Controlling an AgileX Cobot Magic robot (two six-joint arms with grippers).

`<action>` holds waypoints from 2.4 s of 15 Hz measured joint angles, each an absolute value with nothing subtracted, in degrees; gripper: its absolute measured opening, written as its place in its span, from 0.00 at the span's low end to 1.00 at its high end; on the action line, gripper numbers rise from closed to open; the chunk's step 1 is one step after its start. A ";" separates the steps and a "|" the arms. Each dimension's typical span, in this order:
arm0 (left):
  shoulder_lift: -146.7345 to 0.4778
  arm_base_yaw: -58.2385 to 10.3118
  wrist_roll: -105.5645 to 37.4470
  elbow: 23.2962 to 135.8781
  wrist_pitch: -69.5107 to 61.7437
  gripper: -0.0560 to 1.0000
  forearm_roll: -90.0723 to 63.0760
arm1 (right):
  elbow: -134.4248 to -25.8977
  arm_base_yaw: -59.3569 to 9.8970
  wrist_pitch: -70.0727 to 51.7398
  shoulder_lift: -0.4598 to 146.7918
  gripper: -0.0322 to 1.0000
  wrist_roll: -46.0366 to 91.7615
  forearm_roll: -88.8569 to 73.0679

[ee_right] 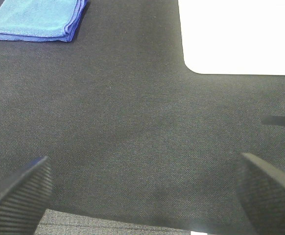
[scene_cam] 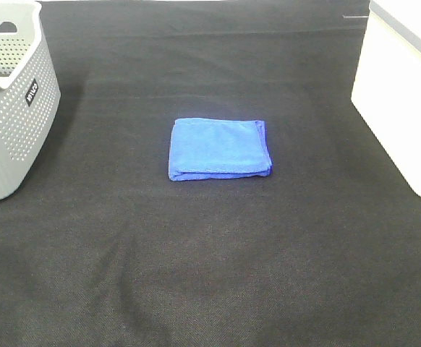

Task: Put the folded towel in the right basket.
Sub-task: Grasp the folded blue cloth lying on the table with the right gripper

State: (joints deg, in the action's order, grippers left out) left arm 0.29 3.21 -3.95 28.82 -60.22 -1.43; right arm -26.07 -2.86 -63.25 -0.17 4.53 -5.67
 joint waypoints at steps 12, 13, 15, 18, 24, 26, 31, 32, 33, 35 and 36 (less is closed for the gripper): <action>0.29 3.21 -3.95 28.82 -60.22 0.92 -1.38 | -26.07 -2.86 -63.25 -0.17 0.98 4.53 -5.61; 0.29 3.21 -3.95 28.82 -60.22 0.92 -1.38 | -26.07 -2.86 -63.25 -0.17 0.98 4.53 -5.56; 0.29 3.21 -3.95 28.82 -60.22 0.92 -1.38 | -26.07 -2.86 -63.25 -0.17 0.98 4.53 -5.50; 0.29 3.21 -3.95 28.82 -60.22 0.92 -1.38 | -26.07 -2.86 -63.25 -0.17 0.98 4.53 -5.50; 0.29 3.21 -3.95 28.82 -60.22 0.92 -1.38 | -26.07 -2.86 -63.25 -0.17 0.98 4.53 -5.50; 0.29 3.21 -3.95 28.82 -60.22 0.92 -1.38 | -26.07 -2.86 -63.25 -0.17 0.98 4.53 -5.44; 0.29 3.21 -3.95 28.82 -60.22 0.92 -1.38 | -26.07 -2.86 -63.25 -0.17 0.98 4.53 -5.44; 0.29 3.21 -3.95 28.82 -60.22 0.92 -1.38 | -26.07 -2.86 -63.25 -0.17 0.98 4.53 -5.44; 0.29 3.21 -3.95 28.82 -60.22 0.92 -1.38 | -26.07 -2.86 -63.25 -0.17 0.98 4.53 -5.44; 0.29 3.21 -3.95 28.82 -60.22 0.92 -1.38 | -26.07 -2.86 -63.25 -0.17 0.98 4.53 -5.44; 0.29 3.21 -3.95 28.82 -60.22 0.92 -1.38 | -26.07 -2.86 -63.25 -0.17 0.98 4.53 -5.44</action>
State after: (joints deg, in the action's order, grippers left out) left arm 0.29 3.21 -3.95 28.82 -60.22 -1.38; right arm -26.07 -2.86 -63.25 -0.17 4.53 -5.44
